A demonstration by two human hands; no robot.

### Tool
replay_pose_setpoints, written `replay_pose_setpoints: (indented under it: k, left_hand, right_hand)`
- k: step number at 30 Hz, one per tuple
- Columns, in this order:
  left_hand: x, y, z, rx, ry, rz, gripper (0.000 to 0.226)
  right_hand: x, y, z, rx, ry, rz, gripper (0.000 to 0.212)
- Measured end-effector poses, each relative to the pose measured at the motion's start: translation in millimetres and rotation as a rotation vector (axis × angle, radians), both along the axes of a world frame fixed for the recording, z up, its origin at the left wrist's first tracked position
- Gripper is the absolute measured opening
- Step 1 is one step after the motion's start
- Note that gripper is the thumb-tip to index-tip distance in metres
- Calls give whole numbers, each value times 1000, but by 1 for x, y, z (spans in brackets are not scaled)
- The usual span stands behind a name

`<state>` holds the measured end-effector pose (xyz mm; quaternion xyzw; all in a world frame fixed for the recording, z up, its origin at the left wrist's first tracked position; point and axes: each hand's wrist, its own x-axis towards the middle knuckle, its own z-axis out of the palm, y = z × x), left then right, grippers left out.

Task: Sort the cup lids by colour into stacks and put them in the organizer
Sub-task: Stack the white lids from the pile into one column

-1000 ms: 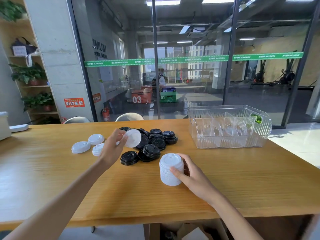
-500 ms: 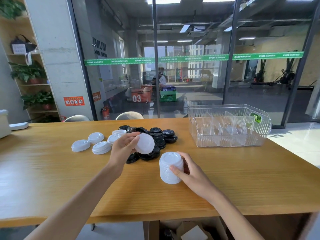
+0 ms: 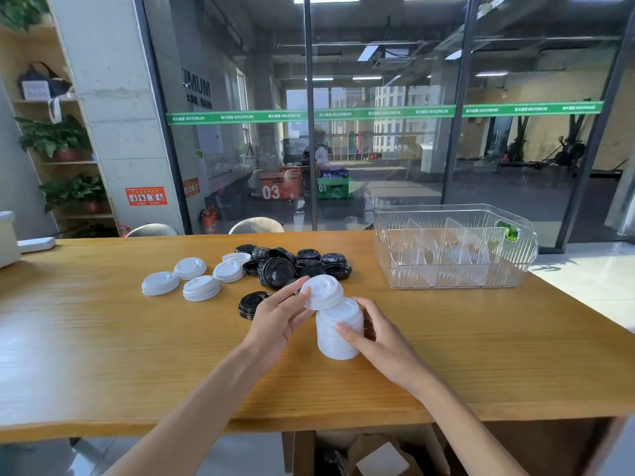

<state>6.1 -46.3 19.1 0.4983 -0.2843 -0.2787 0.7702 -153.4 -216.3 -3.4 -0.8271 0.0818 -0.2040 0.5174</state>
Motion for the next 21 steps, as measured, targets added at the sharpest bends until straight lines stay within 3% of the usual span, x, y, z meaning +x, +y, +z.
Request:
replay_pose_setpoints:
  k: [6, 11, 16, 21]
  left_hand:
    - [-6, 2, 1, 239, -328, 212, 44]
    - [-11, -4, -5, 298, -606, 352, 40]
    - [-20, -5, -4, 369, -732, 408, 59]
    - [-33, -5, -10, 400, -847, 517, 55]
  right_hand:
    - [1, 0, 1, -10, 2, -2, 57]
    - [1, 1, 1, 0, 1, 0, 61]
    - [1, 1, 0, -4, 5, 7, 60]
    - [2, 0, -1, -10, -2, -21, 90]
